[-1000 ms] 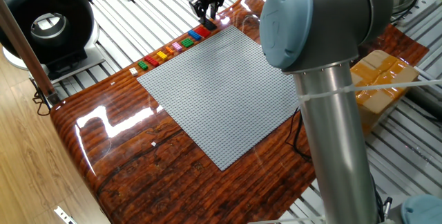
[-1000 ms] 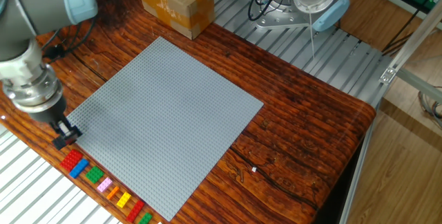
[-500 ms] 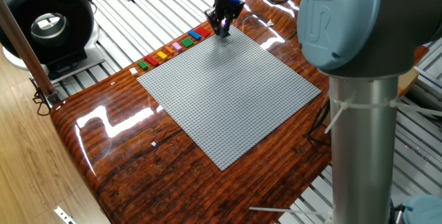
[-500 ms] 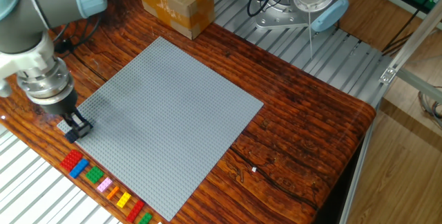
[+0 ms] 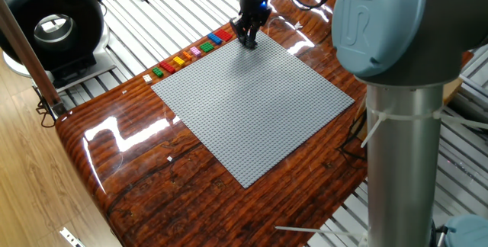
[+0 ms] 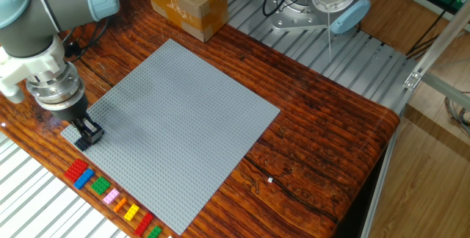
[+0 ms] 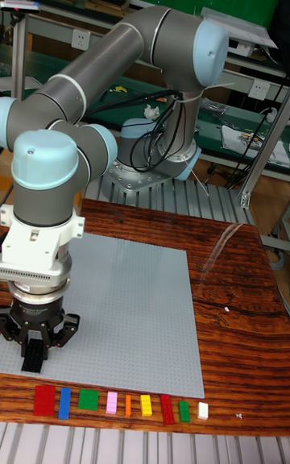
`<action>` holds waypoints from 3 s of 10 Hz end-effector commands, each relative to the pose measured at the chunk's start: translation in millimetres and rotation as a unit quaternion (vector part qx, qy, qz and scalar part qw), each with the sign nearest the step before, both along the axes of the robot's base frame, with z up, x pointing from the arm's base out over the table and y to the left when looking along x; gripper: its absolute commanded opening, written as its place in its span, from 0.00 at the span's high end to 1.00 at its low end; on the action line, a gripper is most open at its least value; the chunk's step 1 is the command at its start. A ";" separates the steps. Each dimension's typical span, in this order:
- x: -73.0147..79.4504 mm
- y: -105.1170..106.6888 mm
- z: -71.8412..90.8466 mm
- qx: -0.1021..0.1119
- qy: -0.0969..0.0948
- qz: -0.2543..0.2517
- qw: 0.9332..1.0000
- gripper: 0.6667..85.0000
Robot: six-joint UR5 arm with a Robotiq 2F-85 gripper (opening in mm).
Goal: Build with small Lego blocks
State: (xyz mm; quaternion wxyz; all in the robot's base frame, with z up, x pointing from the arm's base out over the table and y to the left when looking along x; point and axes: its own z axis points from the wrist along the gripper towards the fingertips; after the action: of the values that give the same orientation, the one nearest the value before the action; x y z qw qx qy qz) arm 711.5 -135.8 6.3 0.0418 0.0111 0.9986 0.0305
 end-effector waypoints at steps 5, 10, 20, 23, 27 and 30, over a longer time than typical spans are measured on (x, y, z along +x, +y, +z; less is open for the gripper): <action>0.5 0.7 -4.6 0.011 -0.006 -0.005 1.000 1.00; 4.7 4.0 -6.9 0.020 -0.008 -0.018 1.000 1.00; -12.8 7.5 -1.0 0.027 0.025 -0.015 0.999 0.63; -12.6 6.9 -1.0 0.025 0.024 -0.008 0.999 0.58; -4.7 -2.6 -0.8 0.006 0.013 -0.006 1.000 0.58; -0.8 1.8 0.2 0.014 0.006 -0.003 1.000 0.53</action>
State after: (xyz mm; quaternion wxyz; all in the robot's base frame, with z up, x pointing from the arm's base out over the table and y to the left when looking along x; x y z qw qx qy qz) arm 705.9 -136.4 4.4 0.0275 0.0141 0.9988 0.0367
